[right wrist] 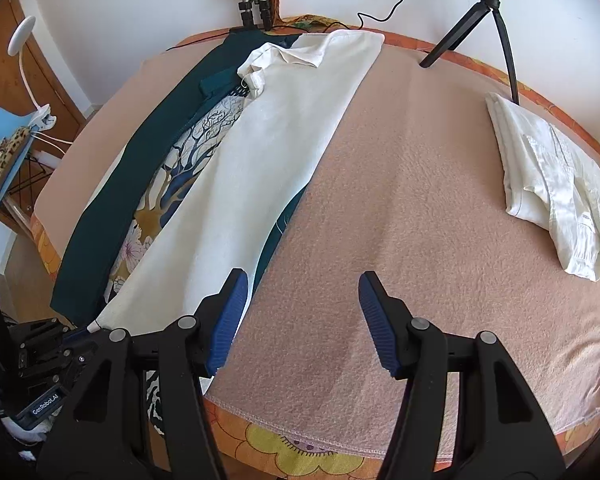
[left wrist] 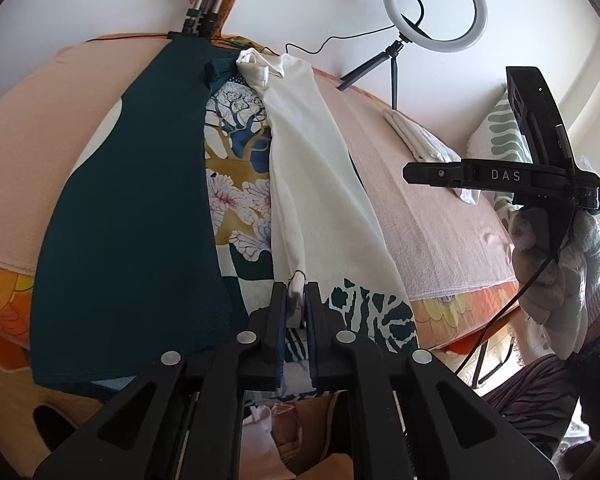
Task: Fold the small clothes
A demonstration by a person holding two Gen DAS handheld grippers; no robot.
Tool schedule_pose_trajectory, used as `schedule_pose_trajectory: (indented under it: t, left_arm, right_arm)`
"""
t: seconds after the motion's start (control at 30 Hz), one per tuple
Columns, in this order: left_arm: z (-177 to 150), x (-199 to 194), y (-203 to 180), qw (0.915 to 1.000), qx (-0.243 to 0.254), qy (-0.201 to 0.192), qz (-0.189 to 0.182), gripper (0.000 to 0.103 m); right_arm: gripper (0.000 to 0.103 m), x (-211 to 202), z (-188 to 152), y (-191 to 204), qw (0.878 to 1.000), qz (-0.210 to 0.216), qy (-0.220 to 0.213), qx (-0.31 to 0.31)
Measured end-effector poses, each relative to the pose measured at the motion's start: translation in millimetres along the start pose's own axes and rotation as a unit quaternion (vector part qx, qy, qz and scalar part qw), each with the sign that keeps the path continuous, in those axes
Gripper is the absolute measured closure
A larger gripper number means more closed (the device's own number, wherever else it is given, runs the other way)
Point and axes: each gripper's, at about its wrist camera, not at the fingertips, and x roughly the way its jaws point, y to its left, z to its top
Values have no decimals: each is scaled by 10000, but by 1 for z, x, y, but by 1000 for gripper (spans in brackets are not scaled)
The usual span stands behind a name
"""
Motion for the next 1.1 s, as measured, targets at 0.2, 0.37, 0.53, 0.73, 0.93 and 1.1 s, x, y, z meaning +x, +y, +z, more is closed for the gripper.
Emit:
schedule_pose_trajectory:
  t: [0.2,0.37,0.53,0.73,0.93,1.1]
  left_arm:
    - [8,-43,-10,9987,350,-338,-176,88]
    - [37,-68,-7,9936,928,-633,123,78]
    - [73,-51,-1,9892,1345,-538,226,78]
    - [87,-3,-17,9851,1711,-79,-156,78]
    - [82,34,-24,9803,1918,359,-305,78]
    - [73,54,-16,9803,1808,731,-323,78]
  right_arm:
    - [43,-11,13,-8,9991,166,-307,231]
    - [43,-22,27,-20,9952,422,-648,599]
    - [47,-25,69,-34,9920,558,-757,842]
    - [58,-1,144,-41,9914,703,-672,870]
    - [65,66,208,-53,9908,738,-304,1092]
    - [65,132,247,-56,9909,681,-1,1163]
